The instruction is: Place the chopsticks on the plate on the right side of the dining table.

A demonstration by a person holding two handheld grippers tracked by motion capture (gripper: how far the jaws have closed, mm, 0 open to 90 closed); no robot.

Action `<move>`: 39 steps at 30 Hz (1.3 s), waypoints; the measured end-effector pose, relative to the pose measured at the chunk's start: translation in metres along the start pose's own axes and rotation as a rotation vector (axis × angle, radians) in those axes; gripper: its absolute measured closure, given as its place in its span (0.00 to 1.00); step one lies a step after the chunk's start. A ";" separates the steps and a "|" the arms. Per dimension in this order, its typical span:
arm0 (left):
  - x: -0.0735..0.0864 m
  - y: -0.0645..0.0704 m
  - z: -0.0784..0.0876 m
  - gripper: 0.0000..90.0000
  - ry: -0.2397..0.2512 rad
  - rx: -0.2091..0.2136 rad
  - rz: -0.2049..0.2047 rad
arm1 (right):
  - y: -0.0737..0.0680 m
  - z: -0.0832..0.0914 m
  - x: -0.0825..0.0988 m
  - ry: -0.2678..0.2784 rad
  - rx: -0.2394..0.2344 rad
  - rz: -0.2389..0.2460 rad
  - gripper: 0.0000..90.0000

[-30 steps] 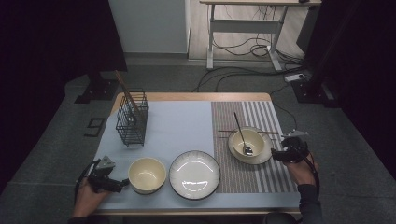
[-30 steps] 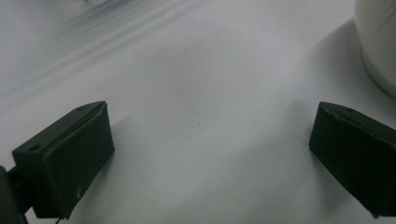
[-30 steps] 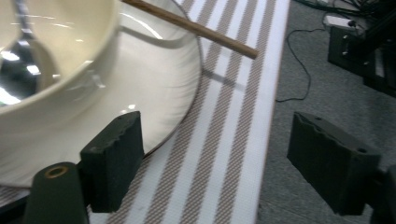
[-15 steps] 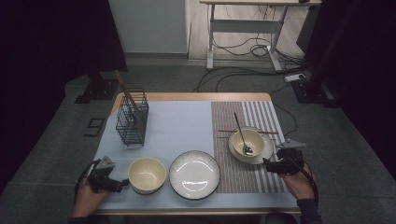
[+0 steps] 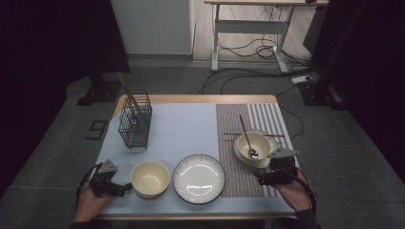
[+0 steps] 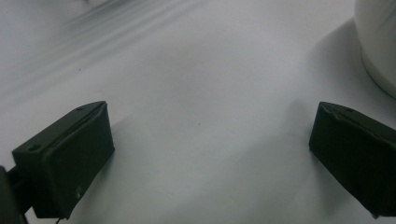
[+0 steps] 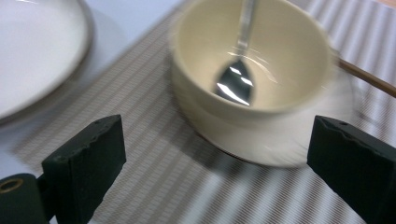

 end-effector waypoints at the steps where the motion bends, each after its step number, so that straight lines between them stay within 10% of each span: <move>1: 0.000 0.000 0.000 0.00 0.000 0.000 0.000 | -0.005 -0.001 -0.002 0.003 -0.004 0.007 0.03; 29: 0.000 0.000 0.000 0.00 0.001 0.000 0.000 | -0.114 -0.040 -0.092 0.079 -0.291 0.092 0.00; 39: 0.000 0.000 0.000 0.00 0.001 0.000 0.000 | -0.143 -0.062 -0.115 0.065 -0.322 0.095 0.00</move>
Point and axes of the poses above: each handheld gripper's, and its own axes: z roughly backward along the jaws, x roughly out of its underside, y roughly to its right, the point moved 10 cm from there along -z, roughly forward along the jaws, and after that the axes turned 8 degrees about -z, right-handed, at the moved point
